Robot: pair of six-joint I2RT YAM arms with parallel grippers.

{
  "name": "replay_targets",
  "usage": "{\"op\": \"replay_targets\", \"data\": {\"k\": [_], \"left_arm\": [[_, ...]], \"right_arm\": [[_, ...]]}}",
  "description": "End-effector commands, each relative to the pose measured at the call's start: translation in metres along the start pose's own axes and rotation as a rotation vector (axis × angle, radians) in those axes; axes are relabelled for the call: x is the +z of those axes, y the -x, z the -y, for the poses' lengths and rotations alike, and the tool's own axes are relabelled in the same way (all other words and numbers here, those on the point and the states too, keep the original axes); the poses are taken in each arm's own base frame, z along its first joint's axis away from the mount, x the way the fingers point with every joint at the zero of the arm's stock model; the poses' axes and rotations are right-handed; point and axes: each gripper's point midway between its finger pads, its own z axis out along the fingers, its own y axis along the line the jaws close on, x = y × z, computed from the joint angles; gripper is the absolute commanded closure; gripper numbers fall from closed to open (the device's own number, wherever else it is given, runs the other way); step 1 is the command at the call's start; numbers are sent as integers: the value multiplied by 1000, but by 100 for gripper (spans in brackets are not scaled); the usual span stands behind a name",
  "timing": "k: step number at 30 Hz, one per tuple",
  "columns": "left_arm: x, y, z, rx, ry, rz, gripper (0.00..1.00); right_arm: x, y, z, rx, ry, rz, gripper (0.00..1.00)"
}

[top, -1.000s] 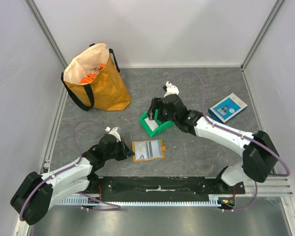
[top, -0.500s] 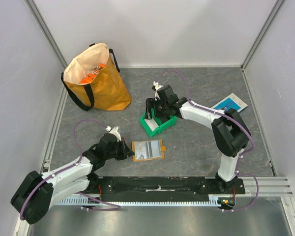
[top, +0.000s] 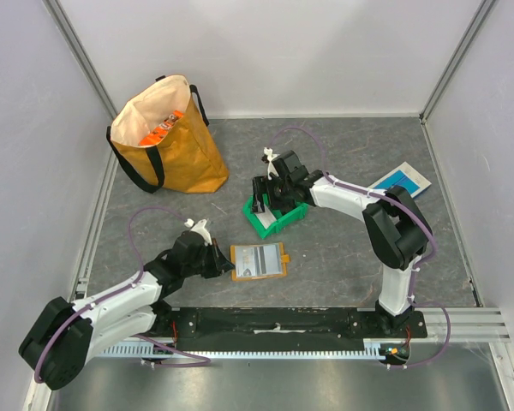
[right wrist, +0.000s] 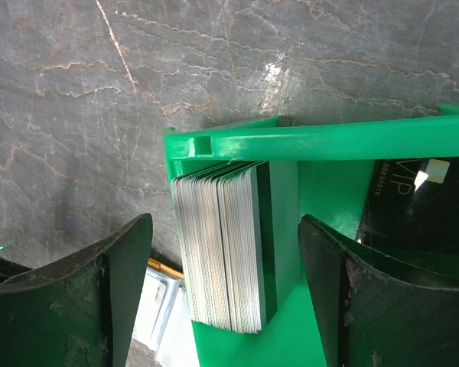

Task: Put the credit cards into the card holder
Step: Pick up the credit card from the storage box.

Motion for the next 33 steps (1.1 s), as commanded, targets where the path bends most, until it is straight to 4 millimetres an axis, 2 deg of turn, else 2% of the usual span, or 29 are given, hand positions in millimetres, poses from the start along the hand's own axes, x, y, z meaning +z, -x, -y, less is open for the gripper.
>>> {"op": "replay_targets", "data": {"k": [1,18,33], "left_arm": [[0,15,14,32,-33,35,98],[3,15,13,40,-30,27,98],[3,14,15,41,-39,23,98]], "right_arm": [[-4,9,-15,-24,70,0,17],[-21,16,-24,5,148,4,29],[-30,20,-23,20,159,16,46]]}}
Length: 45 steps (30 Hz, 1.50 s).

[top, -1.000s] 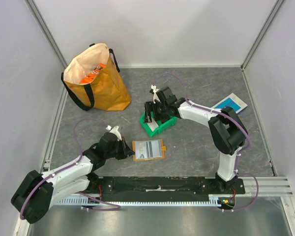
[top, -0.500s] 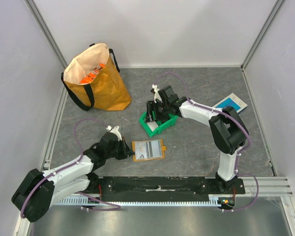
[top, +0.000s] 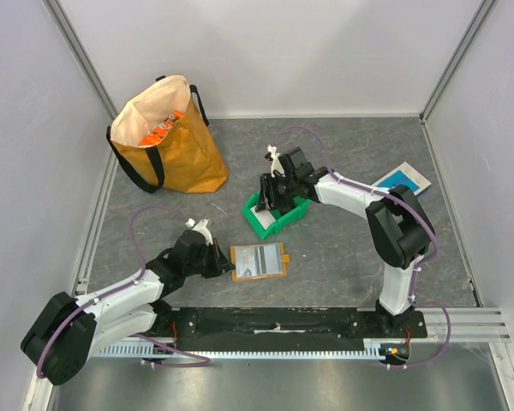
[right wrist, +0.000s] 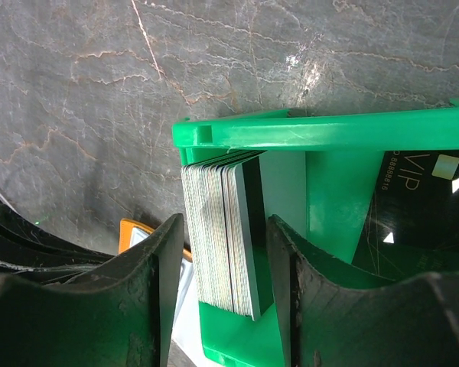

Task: Put the credit cards into the card holder
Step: Pick up the credit card from the storage box.

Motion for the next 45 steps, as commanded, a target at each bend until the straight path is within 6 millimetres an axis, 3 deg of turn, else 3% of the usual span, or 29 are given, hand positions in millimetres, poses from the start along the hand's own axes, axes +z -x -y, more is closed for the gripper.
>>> {"op": "replay_targets", "data": {"k": [1,10,12,21,26,30,39,45], "left_arm": [[0,16,17,45,-52,41,98],[1,17,18,47,-56,41,98],[1,17,19,48,-59,40,98],[2,16,18,48,-58,34,98],[2,17,20,50,-61,38,98],[2,18,19,48,-58,36,98],[2,17,20,48,-61,32,98],[2,18,20,49,-63,34,98]], "right_arm": [[-22,20,-21,-20,57,54,48],[-24,20,-17,-13,55,56,68],[-22,19,-15,-9,53,50,77],[-16,16,1,12,3,43,94],[-14,18,2,5,2,50,55],[-10,17,3,4,8,44,42],[6,-2,12,16,13,-25,32],[3,-5,5,11,53,-40,40]]}}
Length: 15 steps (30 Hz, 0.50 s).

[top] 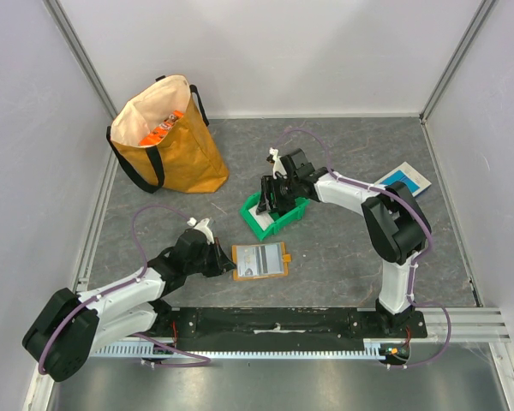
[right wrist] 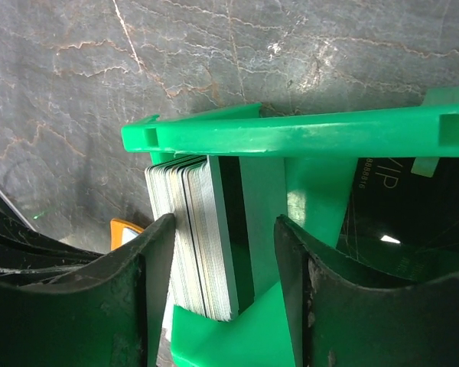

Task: Put the credit cards into the card holder
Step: Pick up the credit card from the storage box.

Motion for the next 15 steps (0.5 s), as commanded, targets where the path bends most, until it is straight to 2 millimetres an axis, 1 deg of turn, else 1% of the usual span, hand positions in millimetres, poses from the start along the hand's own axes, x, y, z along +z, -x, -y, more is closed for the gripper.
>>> {"op": "replay_targets", "data": {"k": [1,2,4,9,12,15], "left_arm": [[0,16,17,49,-52,42,98],[0,16,17,49,-51,40,98],[0,17,17,48,-54,40,98],[0,16,17,51,-55,37,98],[0,15,17,49,-54,36,98],[0,15,18,49,-58,36,98]], "right_arm": [[-5,3,-11,-24,54,1,45],[-6,3,-12,-23,61,-1,49],[-8,4,-14,-23,72,1,53],[-13,8,-19,-19,92,12,60],[-16,10,-19,-19,98,22,65],[-19,11,-19,-14,100,26,68]]}}
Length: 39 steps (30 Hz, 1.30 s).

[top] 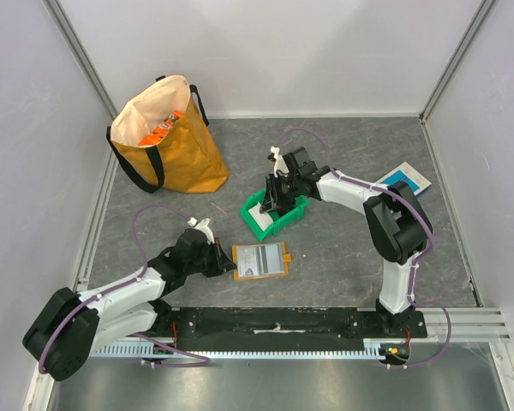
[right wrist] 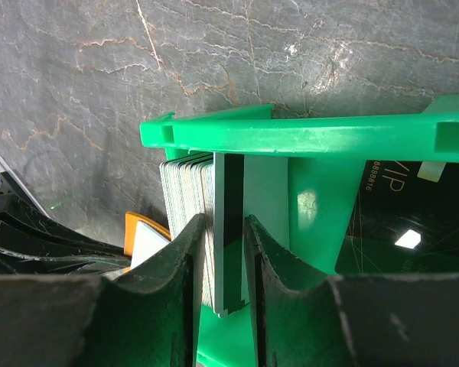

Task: Put the credit cards into the card holder
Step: Pick up the credit card from the storage box.

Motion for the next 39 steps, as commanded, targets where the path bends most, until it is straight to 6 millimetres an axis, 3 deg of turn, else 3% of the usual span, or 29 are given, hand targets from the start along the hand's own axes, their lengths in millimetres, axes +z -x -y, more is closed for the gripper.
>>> {"op": "replay_targets", "data": {"k": [1,26,39], "left_arm": [[0,16,16,49,-51,43,98],[3,15,17,53,-53,28,98],[5,17,19,53,-57,26,98]], "right_arm": [[-14,9,-14,-23,44,32,69],[-23,9,-4,-2,37,40,86],[-31,15,-18,-2,62,61,92]]}}
